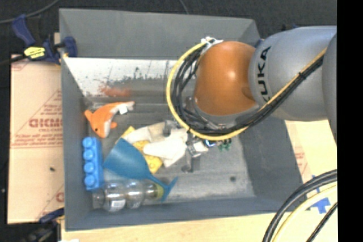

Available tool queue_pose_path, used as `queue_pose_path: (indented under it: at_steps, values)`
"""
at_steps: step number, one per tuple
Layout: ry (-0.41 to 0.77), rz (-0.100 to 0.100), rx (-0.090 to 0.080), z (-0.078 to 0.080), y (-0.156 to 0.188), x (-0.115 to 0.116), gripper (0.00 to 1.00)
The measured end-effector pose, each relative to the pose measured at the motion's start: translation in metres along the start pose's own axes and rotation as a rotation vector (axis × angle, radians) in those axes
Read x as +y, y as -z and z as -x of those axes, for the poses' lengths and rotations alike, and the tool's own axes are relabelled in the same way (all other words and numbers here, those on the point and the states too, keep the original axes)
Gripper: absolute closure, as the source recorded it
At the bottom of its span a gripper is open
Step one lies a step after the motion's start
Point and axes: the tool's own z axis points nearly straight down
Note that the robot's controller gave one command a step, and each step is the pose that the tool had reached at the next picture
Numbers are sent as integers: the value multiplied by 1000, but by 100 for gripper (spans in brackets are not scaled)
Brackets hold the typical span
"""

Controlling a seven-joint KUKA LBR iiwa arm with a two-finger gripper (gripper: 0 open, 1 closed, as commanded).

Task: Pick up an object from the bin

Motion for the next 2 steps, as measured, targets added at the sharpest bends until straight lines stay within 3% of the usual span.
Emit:
queue_pose_path:
  at_steps: [1, 2]
  values:
    - [282, -3, -5, 31, -13, -20, 0]
    - [347, -1, -4, 33, -48, -14, 0]
